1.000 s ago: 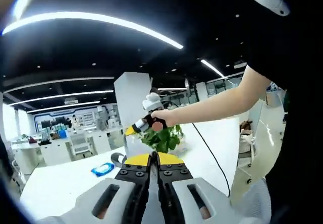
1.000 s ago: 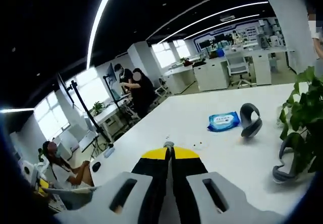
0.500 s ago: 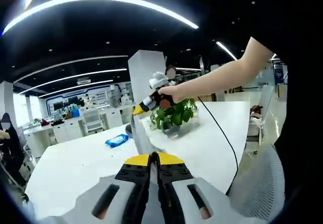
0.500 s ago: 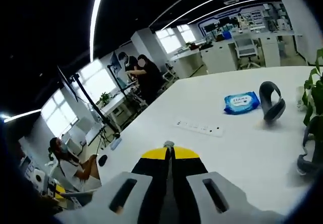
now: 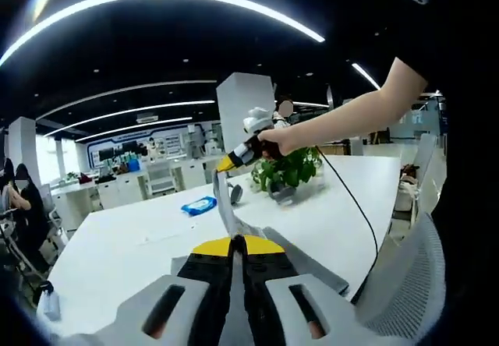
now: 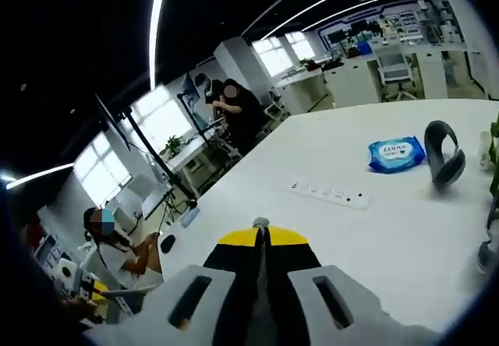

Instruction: Fold the towel on the table until its edges align and the towel forms a compact rectangular stack.

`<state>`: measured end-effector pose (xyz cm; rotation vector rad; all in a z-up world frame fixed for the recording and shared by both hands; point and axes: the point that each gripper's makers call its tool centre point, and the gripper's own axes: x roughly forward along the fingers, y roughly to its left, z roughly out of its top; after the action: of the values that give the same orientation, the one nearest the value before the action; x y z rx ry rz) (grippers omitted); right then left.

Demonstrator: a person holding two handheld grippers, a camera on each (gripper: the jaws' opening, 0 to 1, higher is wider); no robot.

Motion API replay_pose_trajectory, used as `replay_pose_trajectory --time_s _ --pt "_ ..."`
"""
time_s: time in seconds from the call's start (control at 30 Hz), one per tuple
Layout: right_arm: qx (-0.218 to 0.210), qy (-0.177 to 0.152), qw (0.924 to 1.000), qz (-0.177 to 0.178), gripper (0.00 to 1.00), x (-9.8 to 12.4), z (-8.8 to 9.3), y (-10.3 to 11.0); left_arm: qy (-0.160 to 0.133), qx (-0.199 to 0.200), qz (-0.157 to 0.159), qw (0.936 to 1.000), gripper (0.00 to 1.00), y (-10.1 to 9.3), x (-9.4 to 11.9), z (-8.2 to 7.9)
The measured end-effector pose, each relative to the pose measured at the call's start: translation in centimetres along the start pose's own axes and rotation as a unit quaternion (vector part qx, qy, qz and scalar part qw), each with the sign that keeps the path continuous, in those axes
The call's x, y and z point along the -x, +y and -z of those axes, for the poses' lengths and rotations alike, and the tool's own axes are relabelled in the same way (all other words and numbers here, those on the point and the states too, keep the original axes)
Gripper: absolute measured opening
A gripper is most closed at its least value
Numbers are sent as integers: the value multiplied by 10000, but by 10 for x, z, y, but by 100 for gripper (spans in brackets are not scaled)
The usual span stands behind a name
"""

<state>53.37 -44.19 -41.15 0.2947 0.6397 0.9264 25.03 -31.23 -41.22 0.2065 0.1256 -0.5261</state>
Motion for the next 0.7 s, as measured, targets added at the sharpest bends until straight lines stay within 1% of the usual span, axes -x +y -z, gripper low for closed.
replay_pose_trajectory --time_s 0.03,0.1,0.13,0.2,0.27,0.33,0.47,0.57,0.63,0.7 --pt "-31 9 10000 -5 0 -3 1 0 98 11 -36 9999 3 3 0 6" --pt "-51 48 10000 3 0 -8 5 0 173 47 -91 9998 3 7 -1 11" --pt "-41 62 10000 1 0 -10 5 0 153 6 -170 9997 3 10 0 10" --pt "-74 0 10000 -45 0 -14 2 3 86 2 -196 9998 3 13 2 6" --pt "-65 36 10000 -55 0 -19 2 4 106 31 -200 9997 3 17 1 7" --pt "4 192 9998 -5 0 -24 7 2 405 -17 -244 9989 3 22 -1 23" --pt "-17 198 9998 4 0 -34 17 2 593 -129 -226 9979 3 22 -2 31" --pt "-100 262 9996 -21 0 -40 22 1 935 -267 -287 9948 3 27 -1 49" --pt "-84 341 9994 2 0 -47 26 -2 1193 -247 -334 9920 3 33 -4 62" --pt "-70 417 9991 59 0 -54 32 -6 1326 -237 -353 9903 3 37 -6 71"
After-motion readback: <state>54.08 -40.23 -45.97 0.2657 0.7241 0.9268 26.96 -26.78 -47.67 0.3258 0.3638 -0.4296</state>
